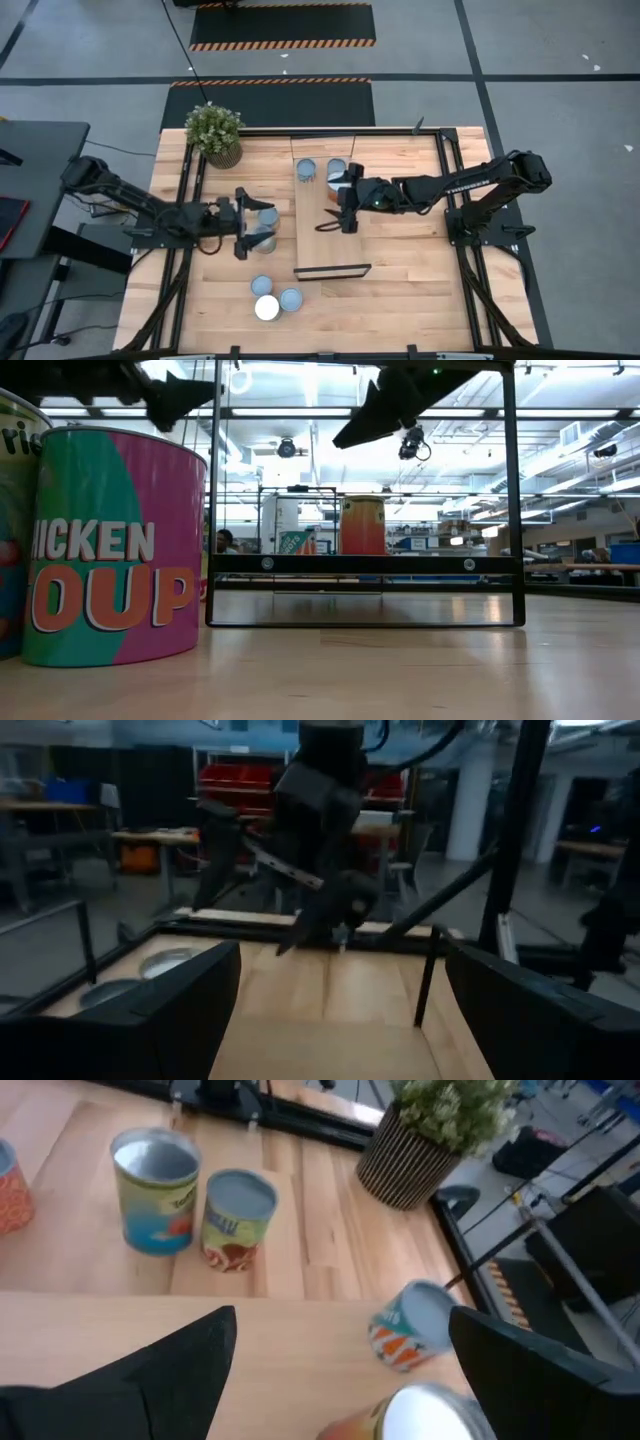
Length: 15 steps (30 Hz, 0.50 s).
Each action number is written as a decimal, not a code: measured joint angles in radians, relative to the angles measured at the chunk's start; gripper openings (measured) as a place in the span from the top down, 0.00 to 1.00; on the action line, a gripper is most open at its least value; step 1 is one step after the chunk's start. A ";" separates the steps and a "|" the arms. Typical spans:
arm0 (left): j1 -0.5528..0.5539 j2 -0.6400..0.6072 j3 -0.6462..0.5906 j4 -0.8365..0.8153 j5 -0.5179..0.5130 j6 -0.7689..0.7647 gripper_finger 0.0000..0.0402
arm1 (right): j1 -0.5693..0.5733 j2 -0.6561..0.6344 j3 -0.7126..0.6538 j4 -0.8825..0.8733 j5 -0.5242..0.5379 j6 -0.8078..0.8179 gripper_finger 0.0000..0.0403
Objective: Pick and place cans onto a shelf
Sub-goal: Put the large canned tomatoes on the shelf
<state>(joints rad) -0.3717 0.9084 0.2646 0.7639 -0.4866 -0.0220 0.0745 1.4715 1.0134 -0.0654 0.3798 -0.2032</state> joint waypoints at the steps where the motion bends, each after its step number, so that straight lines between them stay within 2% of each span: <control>1: -0.025 -0.008 0.000 -0.019 -0.051 0.007 0.11 | 0.007 0.000 0.000 -0.009 0.004 0.010 0.07; 5: -0.110 -0.014 0.000 -0.052 -0.228 0.039 0.11 | 0.051 0.000 0.003 -0.071 0.069 0.024 0.07; 8: -0.156 -0.014 0.001 -0.108 -0.295 0.060 0.11 | 0.087 0.000 0.037 -0.208 0.137 0.046 0.07; 11: -0.196 -0.032 0.050 -0.199 -0.327 0.052 0.11 | 0.116 0.000 0.052 -0.257 0.195 0.082 0.07; 13: -0.214 -0.044 0.122 -0.328 -0.328 0.032 0.11 | 0.134 0.000 0.052 -0.257 0.224 0.087 0.07; 15: -0.223 -0.046 0.210 -0.535 -0.327 -0.028 0.11 | 0.145 -0.002 0.053 -0.257 0.241 0.087 0.07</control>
<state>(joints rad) -0.5949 0.8619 0.4750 0.2288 -0.8139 -0.0498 0.2193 1.4696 1.0659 -0.3225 0.6209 -0.1162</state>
